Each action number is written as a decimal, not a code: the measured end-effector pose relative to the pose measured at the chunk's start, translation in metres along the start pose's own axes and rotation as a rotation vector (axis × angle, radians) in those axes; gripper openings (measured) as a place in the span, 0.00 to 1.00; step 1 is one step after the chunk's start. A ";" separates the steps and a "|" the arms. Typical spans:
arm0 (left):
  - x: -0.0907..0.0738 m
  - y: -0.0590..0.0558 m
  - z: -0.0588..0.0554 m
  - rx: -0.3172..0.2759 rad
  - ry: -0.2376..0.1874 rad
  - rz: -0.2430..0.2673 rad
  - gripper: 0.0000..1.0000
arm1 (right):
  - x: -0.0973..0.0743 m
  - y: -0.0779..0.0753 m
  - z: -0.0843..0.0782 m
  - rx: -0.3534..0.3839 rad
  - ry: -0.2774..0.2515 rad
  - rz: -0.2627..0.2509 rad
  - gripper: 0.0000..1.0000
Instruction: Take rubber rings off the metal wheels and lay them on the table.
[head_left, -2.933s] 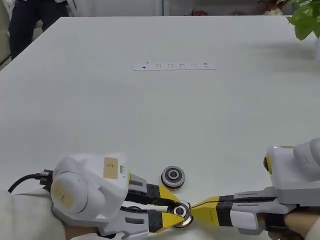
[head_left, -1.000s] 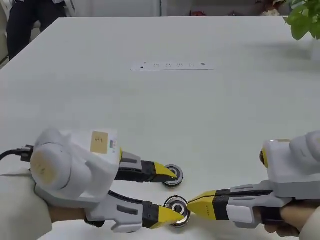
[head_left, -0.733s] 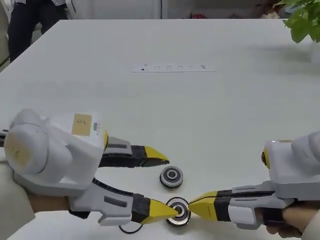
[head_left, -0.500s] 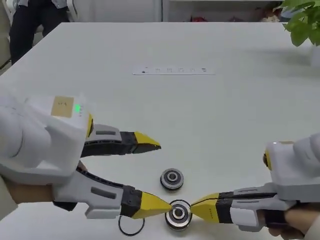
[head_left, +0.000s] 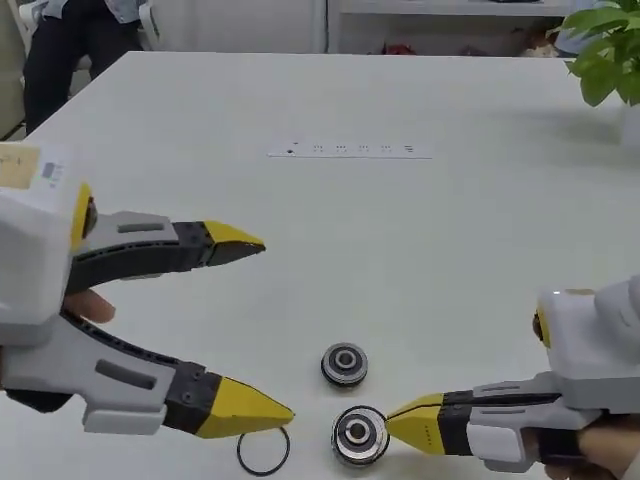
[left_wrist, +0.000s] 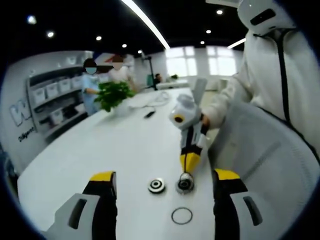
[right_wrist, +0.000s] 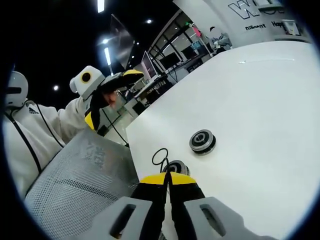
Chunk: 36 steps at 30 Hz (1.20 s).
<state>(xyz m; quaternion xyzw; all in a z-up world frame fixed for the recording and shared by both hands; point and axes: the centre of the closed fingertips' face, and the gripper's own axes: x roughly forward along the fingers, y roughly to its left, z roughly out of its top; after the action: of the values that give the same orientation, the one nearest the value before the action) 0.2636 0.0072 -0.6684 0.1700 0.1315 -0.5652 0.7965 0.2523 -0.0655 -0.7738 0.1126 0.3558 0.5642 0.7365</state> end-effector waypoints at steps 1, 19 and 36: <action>-0.002 0.001 -0.001 0.000 0.001 0.006 0.80 | -0.001 0.000 0.000 -0.002 -0.001 -0.001 0.00; -0.044 0.006 -0.040 -0.048 0.058 0.131 0.89 | -0.008 0.010 0.006 -0.013 0.008 -0.004 0.00; -0.069 0.001 -0.072 -0.129 0.090 0.186 0.91 | -0.012 0.019 0.021 -0.054 0.014 0.011 0.00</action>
<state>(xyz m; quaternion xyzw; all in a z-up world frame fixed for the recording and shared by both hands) 0.2408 0.0964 -0.7060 0.1552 0.1868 -0.4709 0.8481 0.2499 -0.0655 -0.7430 0.0907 0.3447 0.5784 0.7337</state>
